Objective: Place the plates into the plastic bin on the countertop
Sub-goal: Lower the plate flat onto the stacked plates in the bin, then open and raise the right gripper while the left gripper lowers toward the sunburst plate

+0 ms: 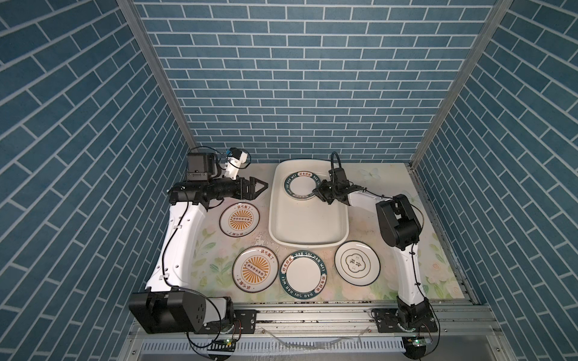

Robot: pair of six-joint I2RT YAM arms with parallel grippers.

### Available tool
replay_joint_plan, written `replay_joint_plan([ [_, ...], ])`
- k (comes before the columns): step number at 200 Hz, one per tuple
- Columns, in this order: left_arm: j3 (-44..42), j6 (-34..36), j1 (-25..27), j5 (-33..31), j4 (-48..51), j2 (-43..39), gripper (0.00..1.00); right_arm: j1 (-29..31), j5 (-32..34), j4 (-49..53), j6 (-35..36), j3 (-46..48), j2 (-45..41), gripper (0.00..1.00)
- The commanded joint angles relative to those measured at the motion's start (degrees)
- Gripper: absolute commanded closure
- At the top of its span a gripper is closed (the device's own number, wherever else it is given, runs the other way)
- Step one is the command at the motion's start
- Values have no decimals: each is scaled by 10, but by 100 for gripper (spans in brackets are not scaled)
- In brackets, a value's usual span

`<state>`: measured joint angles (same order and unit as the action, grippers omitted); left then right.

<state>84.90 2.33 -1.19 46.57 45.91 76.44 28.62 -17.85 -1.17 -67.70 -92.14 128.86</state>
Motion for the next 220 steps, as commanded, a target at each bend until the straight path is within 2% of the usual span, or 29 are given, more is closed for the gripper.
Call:
replay_joint_plan([
  [1,2,0,-4,11,-5,-13,0,3,0,41,1,-14,-23,77],
  [112,4,1,-6,19,-6,-16,0,5,2,93,17,-33,-28,75],
  [178,-2,1,-8,3,-3,-14,0,5,16,134,89,-53,-108,75],
  [220,-23,-11,-23,-33,-12,-16,0,5,23,129,142,5,-202,75],
])
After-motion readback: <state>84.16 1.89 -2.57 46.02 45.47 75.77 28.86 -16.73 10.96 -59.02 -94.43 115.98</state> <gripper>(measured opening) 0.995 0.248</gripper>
